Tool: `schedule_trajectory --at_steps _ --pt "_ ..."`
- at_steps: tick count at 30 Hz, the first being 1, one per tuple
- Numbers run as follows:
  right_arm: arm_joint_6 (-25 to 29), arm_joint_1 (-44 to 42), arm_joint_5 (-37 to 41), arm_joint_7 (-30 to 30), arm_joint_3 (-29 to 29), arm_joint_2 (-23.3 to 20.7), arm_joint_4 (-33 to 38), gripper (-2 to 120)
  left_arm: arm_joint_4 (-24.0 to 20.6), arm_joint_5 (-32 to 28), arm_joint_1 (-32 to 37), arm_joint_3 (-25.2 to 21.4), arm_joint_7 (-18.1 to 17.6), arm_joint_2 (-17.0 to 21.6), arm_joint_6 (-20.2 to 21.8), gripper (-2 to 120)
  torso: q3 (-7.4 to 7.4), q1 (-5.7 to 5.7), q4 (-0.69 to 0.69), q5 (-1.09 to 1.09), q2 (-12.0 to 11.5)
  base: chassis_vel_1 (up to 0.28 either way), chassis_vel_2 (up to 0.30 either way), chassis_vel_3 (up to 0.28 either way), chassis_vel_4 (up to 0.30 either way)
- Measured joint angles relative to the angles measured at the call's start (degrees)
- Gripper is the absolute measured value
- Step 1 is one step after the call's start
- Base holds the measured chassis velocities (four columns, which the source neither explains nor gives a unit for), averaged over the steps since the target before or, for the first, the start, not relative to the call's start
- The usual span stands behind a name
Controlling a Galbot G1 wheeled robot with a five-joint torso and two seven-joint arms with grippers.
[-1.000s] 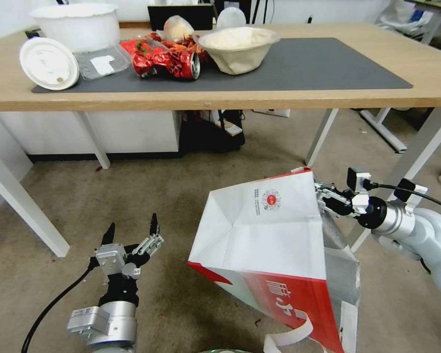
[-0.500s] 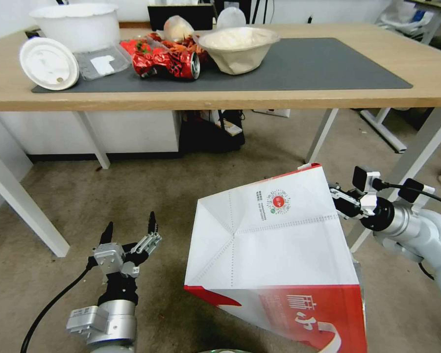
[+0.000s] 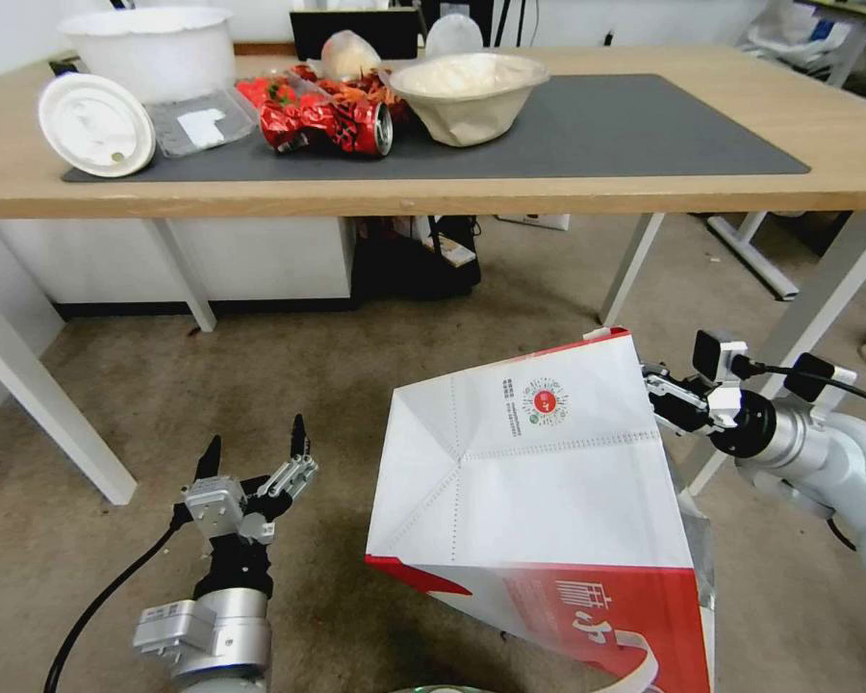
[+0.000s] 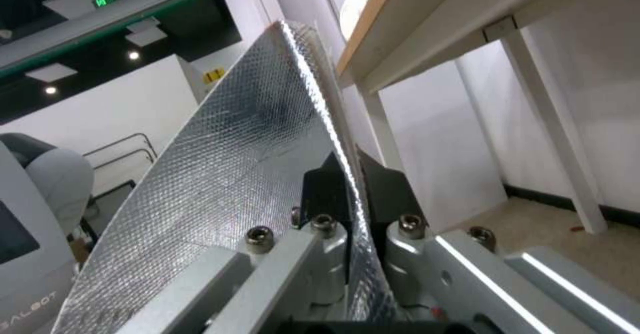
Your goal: Pick up the food delivery bag from the floor and place it on the table.
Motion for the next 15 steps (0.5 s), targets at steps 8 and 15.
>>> schedule_trajectory --at_steps 8,15 --pt "0.1 -1.0 -0.4 0.0 0.5 0.2 1.4 0 -0.3 -1.1 0.0 -0.1 0.2 0.2 -0.4 100 0.89 0.05 0.00 0.00 1.0 0.000 0.000 0.000 0.000" --pt "0.1 -2.5 -0.7 0.0 1.3 0.0 2.7 0 -0.8 -0.9 0.4 -0.1 0.6 0.1 -0.2 100 2.52 0.08 0.00 0.00 2.7 0.000 0.000 0.000 0.000"
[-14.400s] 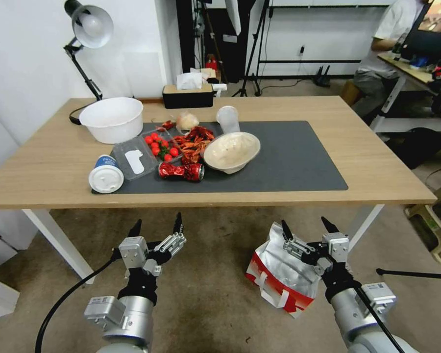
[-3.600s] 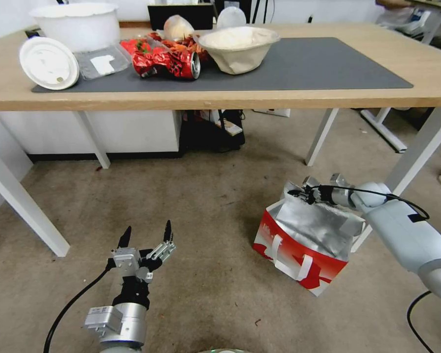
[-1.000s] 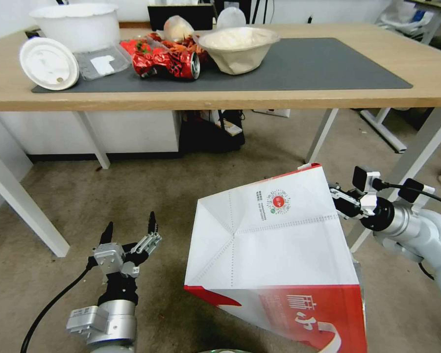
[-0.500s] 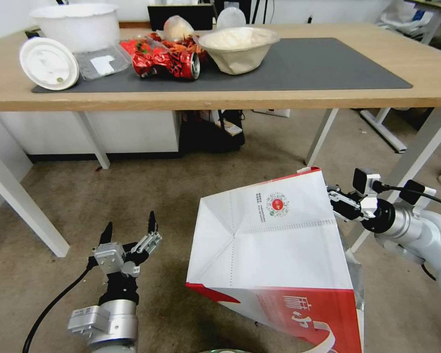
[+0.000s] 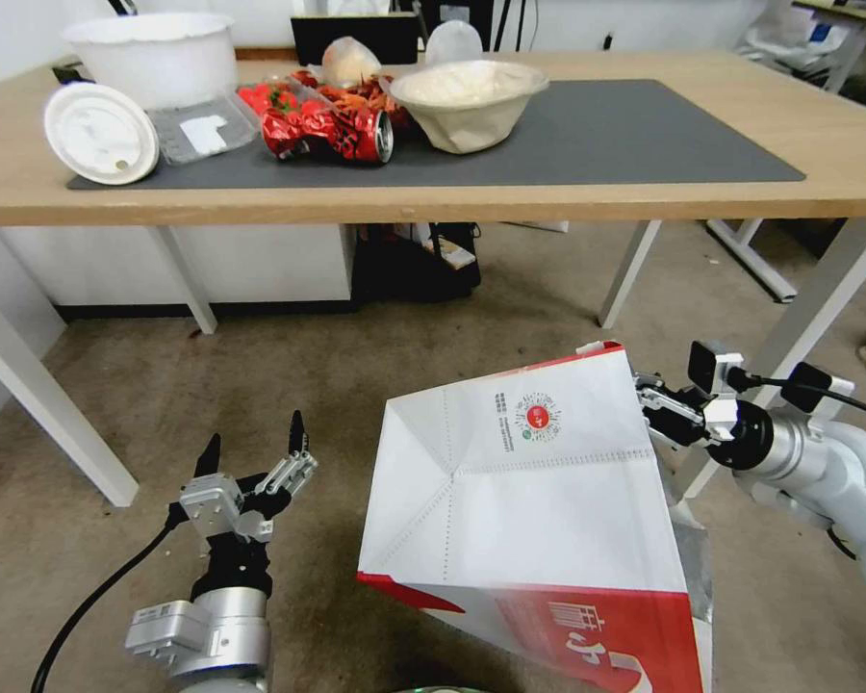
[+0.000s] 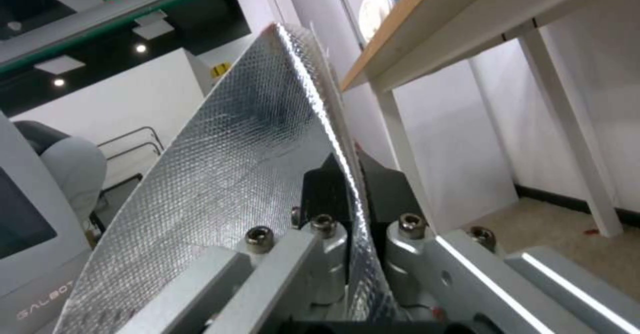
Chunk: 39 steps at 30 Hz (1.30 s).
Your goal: Pick up the food delivery bag from the floor and place it on the table.
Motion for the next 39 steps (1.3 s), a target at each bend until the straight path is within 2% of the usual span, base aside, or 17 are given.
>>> schedule_trajectory --at_steps 6,10,39 --pt "0.0 -0.8 -0.2 0.0 0.4 0.0 0.5 0 -0.2 0.4 0.4 0.0 0.3 0.0 0.0 100 1.07 0.12 0.00 0.00 1.2 0.000 0.000 0.000 0.000" --pt "0.1 -1.1 -0.5 -0.1 0.6 0.0 0.6 0 -0.3 0.5 0.5 0.0 0.5 -0.1 0.0 100 2.29 0.29 0.00 0.00 2.6 0.000 0.000 0.000 0.000" --pt "0.3 -0.5 -1.1 -0.3 0.3 -0.1 -0.1 0 0.0 0.9 0.4 0.0 0.6 -0.1 0.7 100 7.44 1.66 0.00 0.00 9.1 0.000 0.000 0.000 0.000"
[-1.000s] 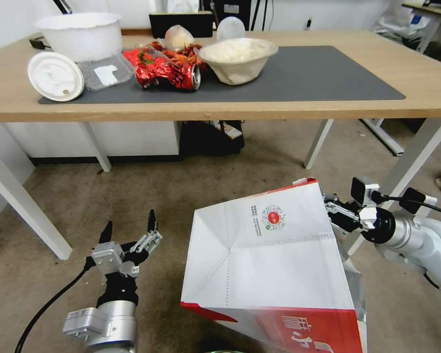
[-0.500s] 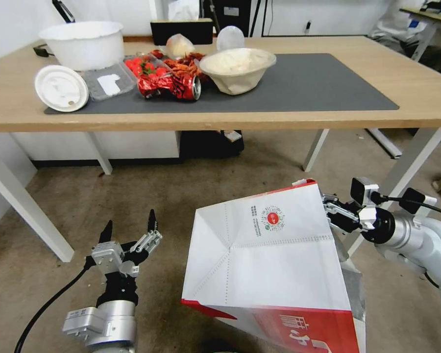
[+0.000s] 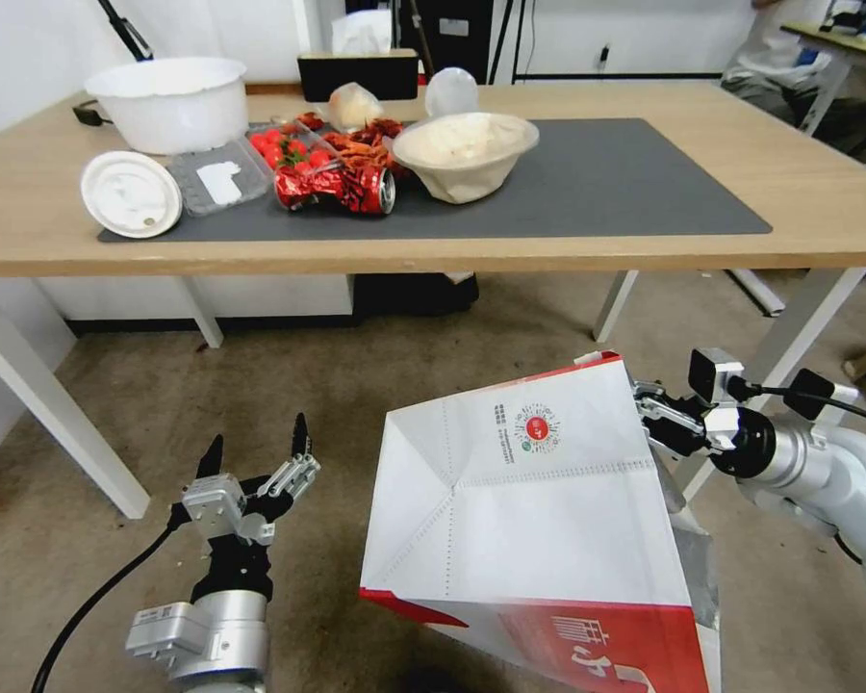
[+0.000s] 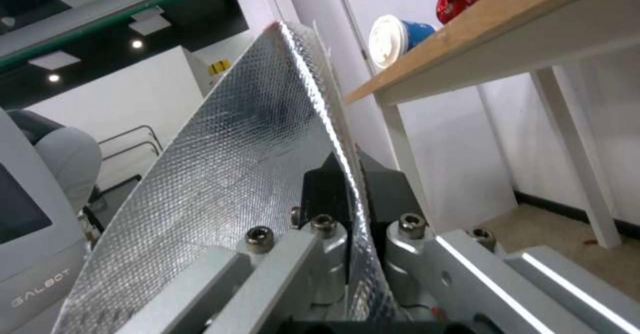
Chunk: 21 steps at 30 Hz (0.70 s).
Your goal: Pick up the food delivery bag from the floor and place it on the table.
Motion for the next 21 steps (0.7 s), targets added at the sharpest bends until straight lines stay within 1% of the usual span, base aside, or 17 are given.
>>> schedule_trajectory --at_steps 11,21 --pt "0.1 -0.1 -0.1 0.0 0.0 0.0 0.2 0 0.2 0.3 0.0 0.2 0.1 -0.1 0.0 100 1.95 0.74 0.00 0.00 2.7 0.000 0.000 0.000 0.000" --pt "0.1 0.0 -0.2 0.0 0.0 0.0 0.2 0 0.2 0.1 -0.1 0.1 0.0 0.1 0.0 100 3.33 1.31 0.00 0.00 4.6 0.000 0.000 0.000 0.000"
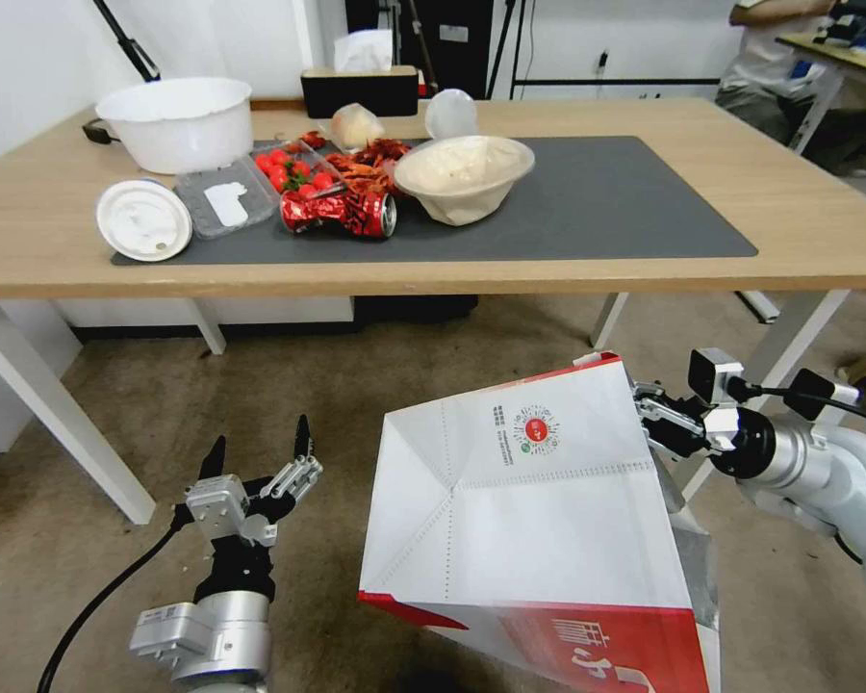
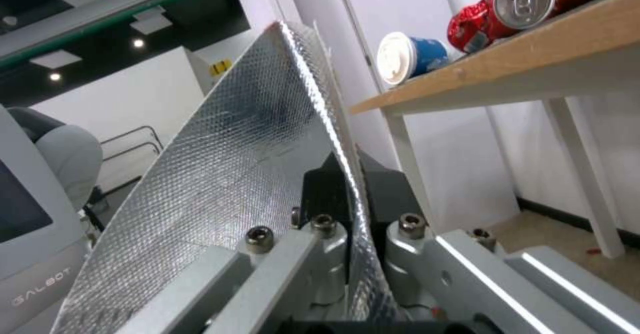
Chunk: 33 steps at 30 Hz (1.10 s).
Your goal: Pick up the food delivery bag from the floor and place it on the table.
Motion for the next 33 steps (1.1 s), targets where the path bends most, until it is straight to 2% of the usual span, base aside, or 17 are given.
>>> schedule_trajectory --at_steps 33 --pt "0.0 0.9 -0.2 0.2 -0.2 -0.2 -0.3 0 0.0 0.0 -0.4 -0.1 0.1 0.2 0.3 100 5.08 2.53 0.00 0.00 7.6 0.000 0.000 0.000 0.000"
